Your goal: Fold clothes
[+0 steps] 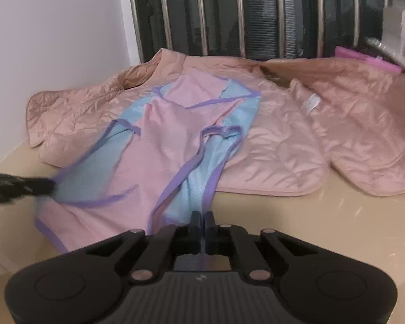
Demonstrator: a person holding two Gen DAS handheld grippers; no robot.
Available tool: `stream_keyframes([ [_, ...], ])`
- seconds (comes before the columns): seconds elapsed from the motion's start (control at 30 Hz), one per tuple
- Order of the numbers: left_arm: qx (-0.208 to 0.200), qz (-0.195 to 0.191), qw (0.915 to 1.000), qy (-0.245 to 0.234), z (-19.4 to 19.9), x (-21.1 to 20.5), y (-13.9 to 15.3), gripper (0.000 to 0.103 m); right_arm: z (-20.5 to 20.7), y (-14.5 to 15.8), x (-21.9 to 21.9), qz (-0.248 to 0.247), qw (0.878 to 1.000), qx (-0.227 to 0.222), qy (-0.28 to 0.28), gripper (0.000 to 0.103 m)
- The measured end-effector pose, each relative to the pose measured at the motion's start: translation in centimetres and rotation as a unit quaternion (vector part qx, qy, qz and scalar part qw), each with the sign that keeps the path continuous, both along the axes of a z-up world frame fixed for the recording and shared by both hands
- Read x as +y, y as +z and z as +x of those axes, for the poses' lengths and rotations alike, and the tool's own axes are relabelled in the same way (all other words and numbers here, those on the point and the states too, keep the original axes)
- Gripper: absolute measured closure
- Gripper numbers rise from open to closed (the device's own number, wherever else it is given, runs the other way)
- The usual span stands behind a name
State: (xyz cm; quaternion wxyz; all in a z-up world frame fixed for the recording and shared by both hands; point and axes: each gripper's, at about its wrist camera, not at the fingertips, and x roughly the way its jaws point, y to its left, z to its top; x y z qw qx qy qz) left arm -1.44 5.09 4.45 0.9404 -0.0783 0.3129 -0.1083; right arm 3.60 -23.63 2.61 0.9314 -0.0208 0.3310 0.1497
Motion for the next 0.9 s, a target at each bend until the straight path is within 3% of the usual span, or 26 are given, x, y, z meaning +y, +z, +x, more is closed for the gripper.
stream_keyframes([
  [0.13, -0.024, -0.064, 0.9976, 0.006, -5.0, 3.1, 2.1, 0.100, -4.2, 2.2, -3.0, 0.041, 0.998, -0.030, -0.034, 0.102],
  [0.17, -0.020, -0.064, 0.9977, 0.009, -5.5, 3.2, 2.1, 0.094, -5.2, 2.7, -3.6, 0.047, 0.997, -0.036, -0.040, 0.100],
  [0.23, -0.020, -0.021, 0.9995, 0.014, -5.9, 2.5, 2.2, 0.076, -6.6, 3.3, -3.4, 0.030, 0.998, -0.044, -0.036, 0.090],
  [0.3, -0.032, 0.013, 0.9993, 0.017, -6.3, 1.8, 2.4, 0.073, -7.7, 3.7, -3.0, 0.017, 0.999, -0.048, -0.017, 0.062],
  [0.47, -0.017, -0.025, 0.9944, -0.101, -6.2, -1.4, 2.3, 0.062, -9.8, 3.5, -2.3, 0.066, 0.996, -0.031, 0.047, 0.063],
  [0.53, -0.001, -0.007, 0.9898, -0.142, -5.5, -4.2, 1.3, 0.062, -9.3, 2.3, -1.5, 0.055, 0.997, -0.014, 0.052, 0.065],
  [0.6, 0.016, 0.022, 0.9888, -0.147, -4.6, -6.6, 0.2, 0.054, -8.5, 1.2, -0.9, 0.032, 0.999, -0.002, 0.039, 0.066],
  [0.7, 0.036, 0.050, 0.9883, -0.140, -3.3, -8.5, -1.1, 0.054, -7.4, 0.2, -0.8, 0.012, 0.999, 0.009, 0.037, 0.074],
  [0.8, 0.044, 0.051, 0.9851, -0.158, -3.1, -8.9, -1.9, 0.066, -7.7, -0.2, -0.4, 0.001, 0.999, 0.006, 0.049, 0.077],
  [0.9, 0.033, 0.067, 0.9841, -0.161, -3.7, -9.6, -2.1, 0.068, -8.1, -0.5, 0.1, -0.028, 0.998, -0.005, 0.052, 0.080],
])
